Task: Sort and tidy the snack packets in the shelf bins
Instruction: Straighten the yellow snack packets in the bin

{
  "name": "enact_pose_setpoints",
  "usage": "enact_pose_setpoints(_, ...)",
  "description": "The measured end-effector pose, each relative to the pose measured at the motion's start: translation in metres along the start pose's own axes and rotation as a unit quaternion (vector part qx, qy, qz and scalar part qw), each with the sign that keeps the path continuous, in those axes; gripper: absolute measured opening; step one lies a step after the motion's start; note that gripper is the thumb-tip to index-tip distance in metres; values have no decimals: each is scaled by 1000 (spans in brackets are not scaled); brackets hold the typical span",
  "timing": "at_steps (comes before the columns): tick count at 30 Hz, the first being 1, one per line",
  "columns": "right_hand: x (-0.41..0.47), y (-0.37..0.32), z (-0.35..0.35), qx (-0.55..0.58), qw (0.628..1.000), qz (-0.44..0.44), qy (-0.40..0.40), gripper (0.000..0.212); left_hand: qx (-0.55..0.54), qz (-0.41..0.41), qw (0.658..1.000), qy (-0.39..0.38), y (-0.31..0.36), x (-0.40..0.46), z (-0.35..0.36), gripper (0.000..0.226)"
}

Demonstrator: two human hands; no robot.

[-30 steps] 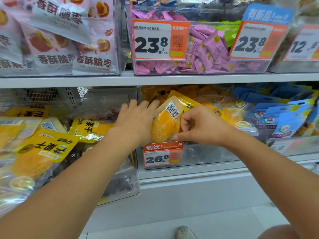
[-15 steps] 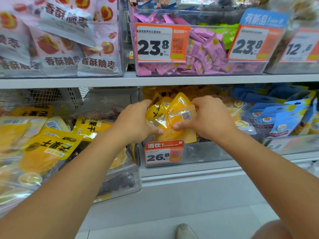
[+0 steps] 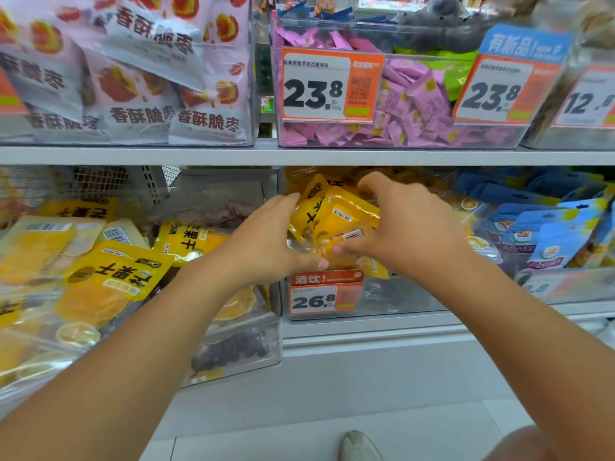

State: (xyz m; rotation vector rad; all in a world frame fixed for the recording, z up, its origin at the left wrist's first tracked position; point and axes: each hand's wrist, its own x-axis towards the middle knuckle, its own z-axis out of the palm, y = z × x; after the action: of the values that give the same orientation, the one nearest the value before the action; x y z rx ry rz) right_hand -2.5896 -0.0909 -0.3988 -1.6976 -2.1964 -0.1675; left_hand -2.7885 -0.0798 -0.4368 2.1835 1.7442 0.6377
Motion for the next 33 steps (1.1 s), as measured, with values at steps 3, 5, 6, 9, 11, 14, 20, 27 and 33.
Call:
enact_pose_setpoints(3,-3,-11,-6,28,999,-23,29,69,11,11,1000,3,-6,-16,-11,108)
enact_pose_setpoints(5,-5,-22,0,65,994,-66,54,49,-1,14,1000,17,-12,-26,-23,89)
enact_pose_setpoints(6,-6,-30,3,94,987,-102,79,37,-18,25,999,38,-18,-32,-32,71)
enact_pose_setpoints(9,-8,-70,10,168,953,-223,116,17,-21,17,990,141,-49,-54,-67,23)
enact_pose_setpoints(11,-7,-103,20,168,957,-235,11,24,66,-50,980,179,-78,-72,-92,38)
enact_pose_setpoints(14,1,-139,39,118,958,-206,-158,54,184,-201,962,34,-115,-103,-111,115)
enact_pose_setpoints(20,19,-178,58,-51,902,-125,-411,84,235,-240,940,-64,-124,-123,-81,120)
enact_pose_setpoints(27,26,-190,90,22,958,-15,-286,112,187,-223,957,2,-158,-132,-88,90)
enact_pose_setpoints(33,45,-189,103,224,956,52,-181,133,196,-264,938,112,-168,-128,-84,75)
